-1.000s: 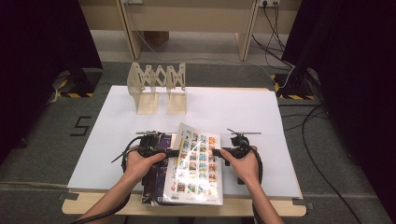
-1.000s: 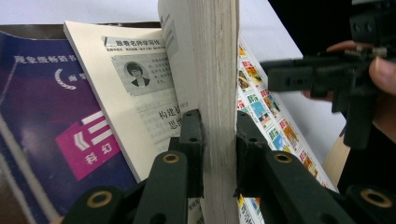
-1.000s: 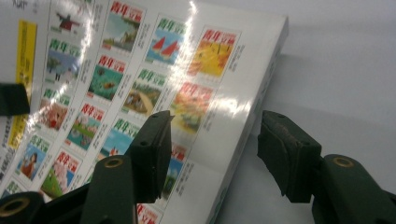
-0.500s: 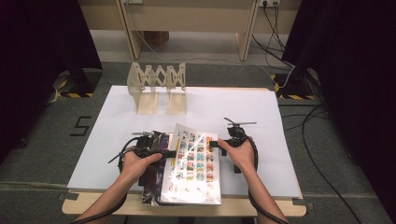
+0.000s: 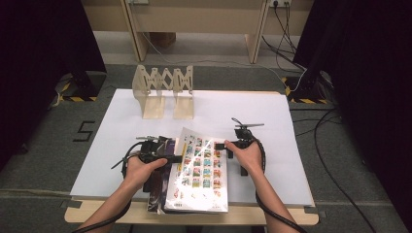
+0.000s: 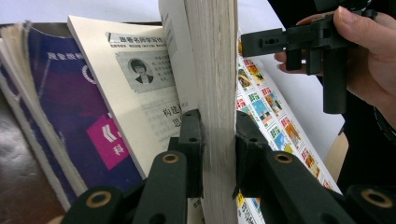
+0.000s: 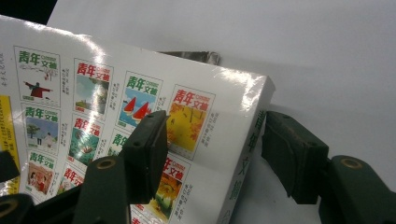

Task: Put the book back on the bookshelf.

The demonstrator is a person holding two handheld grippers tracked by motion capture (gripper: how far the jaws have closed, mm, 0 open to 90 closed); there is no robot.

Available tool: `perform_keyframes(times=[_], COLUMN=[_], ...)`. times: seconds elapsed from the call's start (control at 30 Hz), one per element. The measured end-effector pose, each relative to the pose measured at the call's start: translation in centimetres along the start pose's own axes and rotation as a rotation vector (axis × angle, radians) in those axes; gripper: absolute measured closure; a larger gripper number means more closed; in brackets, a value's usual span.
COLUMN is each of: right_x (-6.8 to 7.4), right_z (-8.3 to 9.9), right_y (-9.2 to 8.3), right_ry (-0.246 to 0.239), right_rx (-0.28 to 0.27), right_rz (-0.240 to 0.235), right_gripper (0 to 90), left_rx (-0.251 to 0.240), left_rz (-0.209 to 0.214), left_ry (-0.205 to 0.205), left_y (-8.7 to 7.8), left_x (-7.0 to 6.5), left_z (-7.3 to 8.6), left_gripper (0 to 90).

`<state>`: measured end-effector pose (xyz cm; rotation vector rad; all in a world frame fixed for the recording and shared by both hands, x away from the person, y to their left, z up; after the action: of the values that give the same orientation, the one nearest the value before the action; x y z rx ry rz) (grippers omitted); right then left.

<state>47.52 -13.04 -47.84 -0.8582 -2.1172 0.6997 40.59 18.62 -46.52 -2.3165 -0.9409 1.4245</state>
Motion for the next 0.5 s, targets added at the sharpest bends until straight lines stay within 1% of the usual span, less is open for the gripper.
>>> perform_keyframes(times=[0.07, 0.2, 0.4, 0.5], right_x=[0.01, 0.17, 0.11, 0.17], right_z=[0.00, 0.12, 0.51, 0.43], right_y=[0.13, 0.25, 0.68, 0.85], right_ry=[0.004, 0.010, 0.049, 0.044], right_rx=[-0.010, -0.017, -0.032, -0.032], right_rz=[-0.002, 0.003, -0.036, -0.035], right_gripper=[40.7, 39.6, 37.6, 36.2], left_rx=[-0.012, -0.021, -0.041, -0.040], left_rz=[-0.007, -0.012, -0.012, -0.015], left_ry=[0.003, -0.006, -0.010, -0.012], left_y=[-0.06, -0.01, 0.01, 0.04], left_x=[0.10, 0.34, 0.60, 0.66], left_z=[-0.10, -0.07, -0.03, -0.05], left_gripper=[76.0, 76.0, 76.1, 76.0])
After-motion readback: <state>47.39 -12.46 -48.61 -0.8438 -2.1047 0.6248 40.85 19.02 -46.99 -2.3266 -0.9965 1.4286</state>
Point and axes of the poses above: each handheld gripper's, and its own axes: y roughly forward along the jaws, z roughly out of its underside, x roughly to its left, the point moved 1 cm from there along y, roughly forward along the jaws, and after that the axes turned 12 degrees about -y, right-handed, at the moved point
